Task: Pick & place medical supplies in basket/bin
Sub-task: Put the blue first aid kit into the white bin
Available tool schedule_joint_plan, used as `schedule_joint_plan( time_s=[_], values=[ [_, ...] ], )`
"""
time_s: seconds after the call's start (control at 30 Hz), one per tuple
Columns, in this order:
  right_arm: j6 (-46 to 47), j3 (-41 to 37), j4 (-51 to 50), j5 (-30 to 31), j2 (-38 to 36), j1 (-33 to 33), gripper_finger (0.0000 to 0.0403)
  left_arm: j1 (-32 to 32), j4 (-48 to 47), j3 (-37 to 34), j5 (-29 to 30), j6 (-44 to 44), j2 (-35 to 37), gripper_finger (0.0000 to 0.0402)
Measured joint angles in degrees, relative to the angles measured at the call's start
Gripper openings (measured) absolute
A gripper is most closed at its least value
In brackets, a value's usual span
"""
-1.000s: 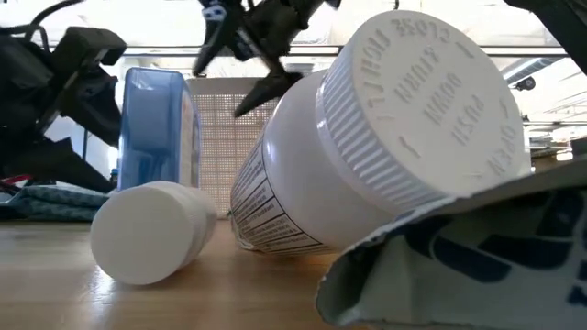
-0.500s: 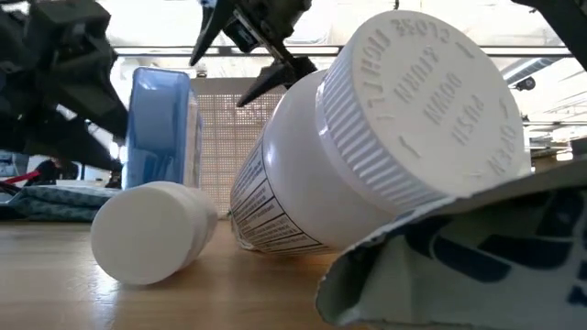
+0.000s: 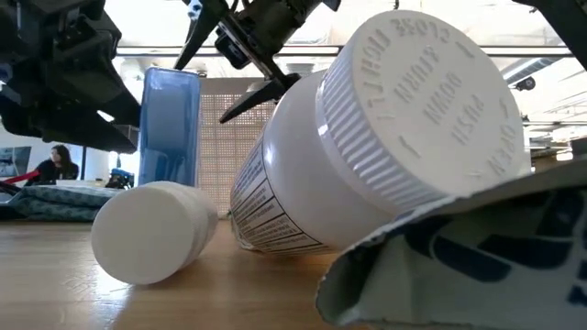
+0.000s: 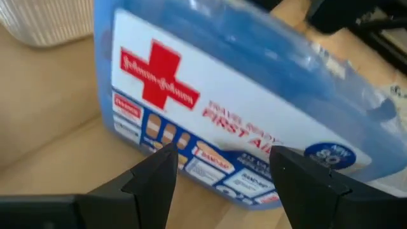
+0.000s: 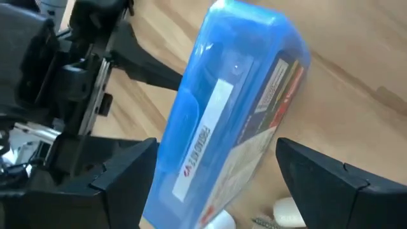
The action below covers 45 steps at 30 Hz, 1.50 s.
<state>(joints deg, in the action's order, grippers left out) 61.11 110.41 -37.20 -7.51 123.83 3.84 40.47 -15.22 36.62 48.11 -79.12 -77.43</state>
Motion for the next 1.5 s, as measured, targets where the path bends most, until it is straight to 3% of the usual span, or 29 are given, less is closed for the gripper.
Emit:
schedule_joint_plan(
  time_s=[0.67,0.9,1.17,1.5],
  values=[
    [-6.5,-0.3,0.4,0.0,0.0,-0.1,0.0311,0.0,2.2,0.1,8.1,1.3,0.0,0.0229],
    [-7.4,-1.5,1.0,0.0,0.0,-0.1,0.0311,-0.4,2.2,0.0,13.5,2.6,0.0,0.0229],
    [-11.6,-2.0,2.4,0.2,0.0,0.3,0.0311,-2.3,2.2,-0.6,13.6,4.7,0.0,0.0229],
    [-7.5,-5.8,3.6,-0.6,0.0,0.4,0.0311,-3.5,5.0,-4.3,13.0,4.7,-0.1,0.0229]
  ],
)
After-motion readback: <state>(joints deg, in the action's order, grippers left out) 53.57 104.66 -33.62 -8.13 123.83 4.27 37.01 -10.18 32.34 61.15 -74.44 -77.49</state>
